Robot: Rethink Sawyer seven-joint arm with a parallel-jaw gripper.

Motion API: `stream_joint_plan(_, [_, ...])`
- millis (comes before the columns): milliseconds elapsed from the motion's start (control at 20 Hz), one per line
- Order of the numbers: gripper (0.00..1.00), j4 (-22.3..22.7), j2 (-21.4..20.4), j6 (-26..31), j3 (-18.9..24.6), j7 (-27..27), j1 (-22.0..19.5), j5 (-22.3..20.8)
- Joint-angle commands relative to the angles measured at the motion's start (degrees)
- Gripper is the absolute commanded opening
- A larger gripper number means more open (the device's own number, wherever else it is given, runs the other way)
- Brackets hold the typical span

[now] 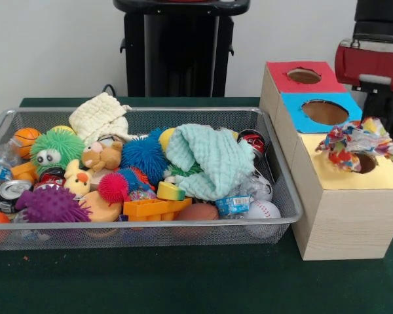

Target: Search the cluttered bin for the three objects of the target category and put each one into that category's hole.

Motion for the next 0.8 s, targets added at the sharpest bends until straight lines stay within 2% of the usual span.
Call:
stream_joint_plan(50, [0.00, -4.47, 5.85, -5.68, 1.09, 4.80, 1.14, -2.38])
stream_joint_plan(250, [0.00, -4.72, 7.00, -6.97, -0.49, 6.50, 2.92, -1.43])
stream_joint_plan(450, [0.00, -3.65, 6.38, -8.61, -0.45, 6.37, 2.83, -0.92])
stream_joint_plan(550, [0.00, -2.61, 5.98, -6.68, -0.07, 6.84, 2.73, -0.08])
stream_joint_plan(650, [0.00, 0.47, 4.62, -3.30, 1.50, 7.82, 2.07, 1.55])
stream_joint_plan(700, [0.00, 1.65, 3.68, -1.12, 3.10, 5.78, 1.19, 1.13])
stream_joint_plan(800, [0.00, 3.41, 2.52, 3.64, 3.44, 3.58, 0.83, 0.48])
